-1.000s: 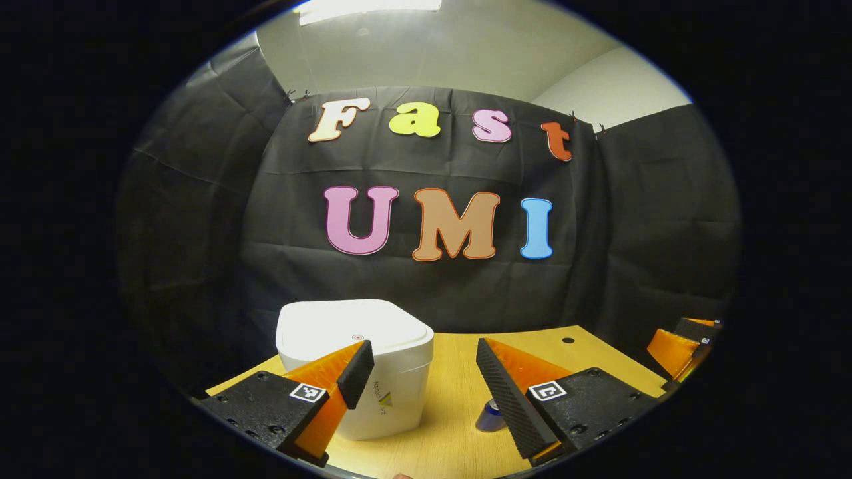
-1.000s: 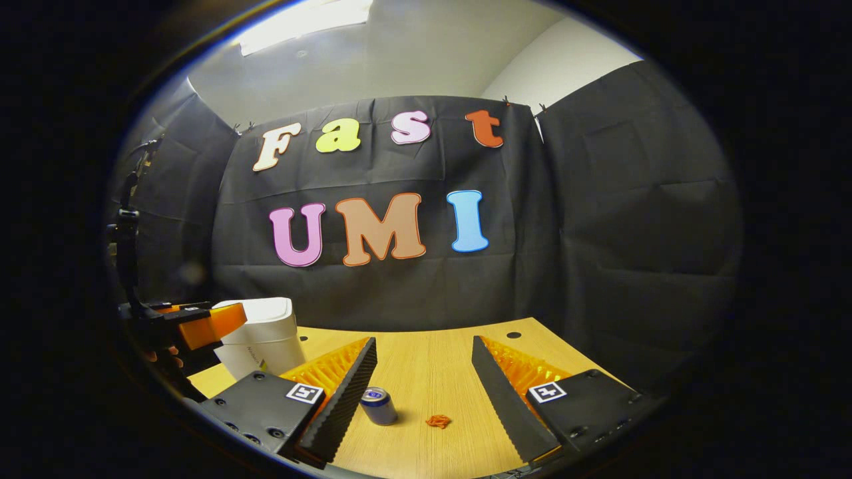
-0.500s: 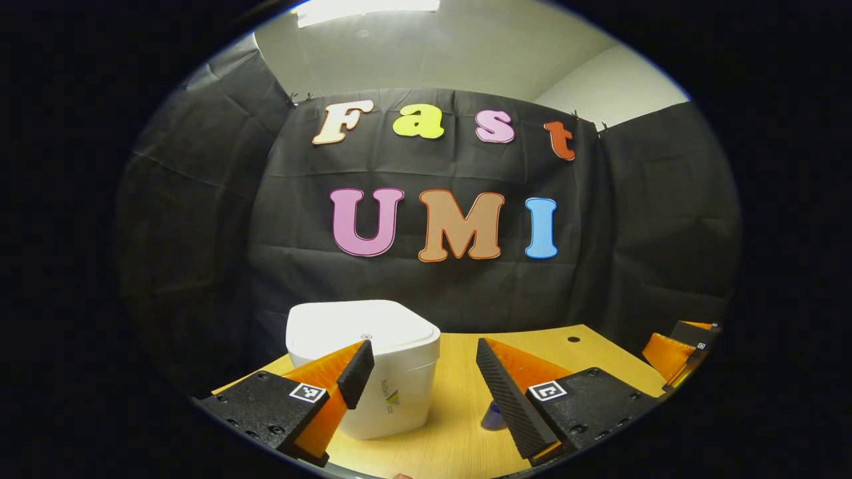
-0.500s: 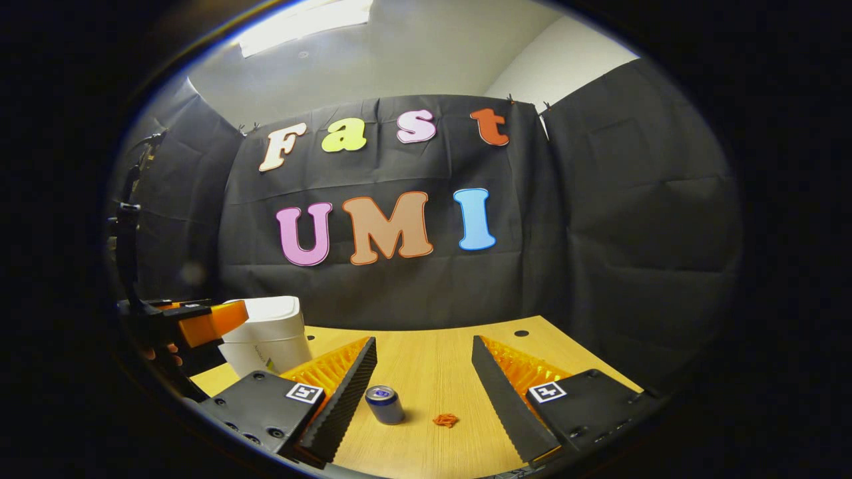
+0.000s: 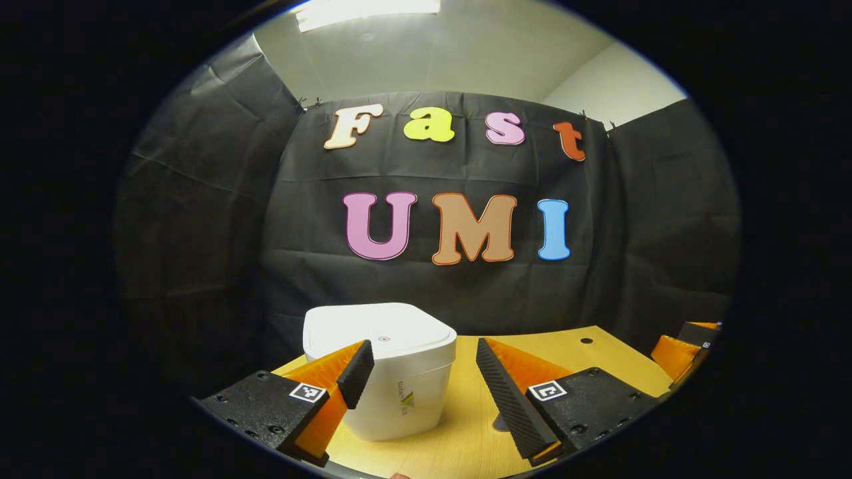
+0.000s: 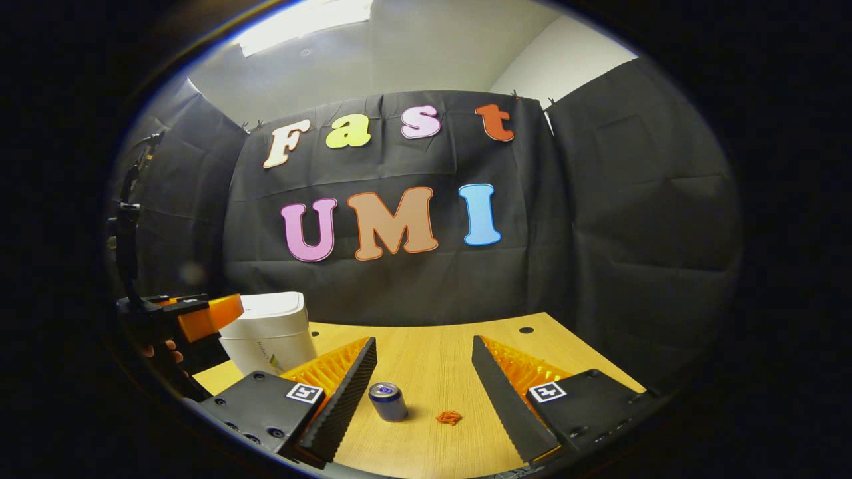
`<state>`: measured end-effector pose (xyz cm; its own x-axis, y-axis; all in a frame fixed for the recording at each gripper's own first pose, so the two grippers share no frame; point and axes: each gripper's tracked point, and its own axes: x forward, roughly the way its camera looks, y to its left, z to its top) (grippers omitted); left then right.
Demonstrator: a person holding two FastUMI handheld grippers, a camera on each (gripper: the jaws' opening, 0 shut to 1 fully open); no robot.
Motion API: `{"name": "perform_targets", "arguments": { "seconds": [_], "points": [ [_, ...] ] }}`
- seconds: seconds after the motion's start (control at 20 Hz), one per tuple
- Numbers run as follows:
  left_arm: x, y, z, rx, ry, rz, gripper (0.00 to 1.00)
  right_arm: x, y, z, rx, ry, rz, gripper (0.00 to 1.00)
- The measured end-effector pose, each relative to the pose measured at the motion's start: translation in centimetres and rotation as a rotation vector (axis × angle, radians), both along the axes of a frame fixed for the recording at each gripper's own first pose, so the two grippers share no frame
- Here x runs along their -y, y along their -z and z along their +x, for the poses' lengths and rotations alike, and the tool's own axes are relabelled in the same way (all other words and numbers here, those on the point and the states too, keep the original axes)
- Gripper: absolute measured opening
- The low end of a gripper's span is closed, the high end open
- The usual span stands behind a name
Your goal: Press the lid of the desktop garbage bin to open it, pick up the crumpled paper on the desktop and throw it into the bin, then pick up the pop can on the desktop and drop it into the bin, and finally close the garbage bin lid.
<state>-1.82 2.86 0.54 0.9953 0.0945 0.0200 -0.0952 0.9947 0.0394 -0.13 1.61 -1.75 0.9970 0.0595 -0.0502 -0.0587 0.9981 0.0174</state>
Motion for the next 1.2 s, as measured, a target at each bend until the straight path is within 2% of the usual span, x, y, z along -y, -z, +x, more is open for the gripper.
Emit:
{"name": "perform_targets", "arguments": {
  "seconds": [0.25,0.4,0.45,0.55,0.6,0.7,0.75,0.9,0.95,1.2],
  "points": [
    [-0.8,-0.2,0.5,-0.004,-0.024,0.004,0.94,0.3,-0.2,0.0,0.015,0.009,-0.019,0.96],
    [-0.9,-0.2,0.9,-0.017,-0.019,0.006,0.78,-0.2,0.0,0.3,0.010,-0.002,-0.027,0.96],
    [-0.8,-0.2,1.0,-0.020,-0.013,0.005,0.76,-0.3,0.1,0.2,0.008,-0.006,-0.029,0.96],
    [-1.0,-0.4,1.6,-0.023,-0.014,0.010,0.67,-0.5,0.1,0.3,0.008,-0.010,-0.035,0.96],
    [-1.3,-0.5,1.8,-0.022,-0.016,0.015,0.55,-0.5,0.1,0.4,0.007,-0.011,-0.038,0.96],
    [-1.9,-0.8,2.5,-0.019,-0.030,0.025,0.37,-0.4,0.1,0.4,0.009,-0.010,-0.041,0.96],
    [-2.3,-1.0,2.9,-0.016,-0.039,0.027,0.33,-0.4,0.1,0.4,0.009,-0.009,-0.040,0.96],
    [-2.9,-1.2,4.0,-0.007,-0.049,0.015,0.05,-0.2,0.2,0.5,0.006,-0.004,-0.038,0.96],
    [-3.3,-1.4,4.6,-0.001,-0.053,0.013,0.00,-0.2,0.2,0.6,0.005,-0.003,-0.039,0.96],
    [-5.9,0.3,7.0,-0.024,-0.111,0.040,0.00,0.0,0.4,0.6,-0.003,0.002,-0.049,0.96]
  ]
}}
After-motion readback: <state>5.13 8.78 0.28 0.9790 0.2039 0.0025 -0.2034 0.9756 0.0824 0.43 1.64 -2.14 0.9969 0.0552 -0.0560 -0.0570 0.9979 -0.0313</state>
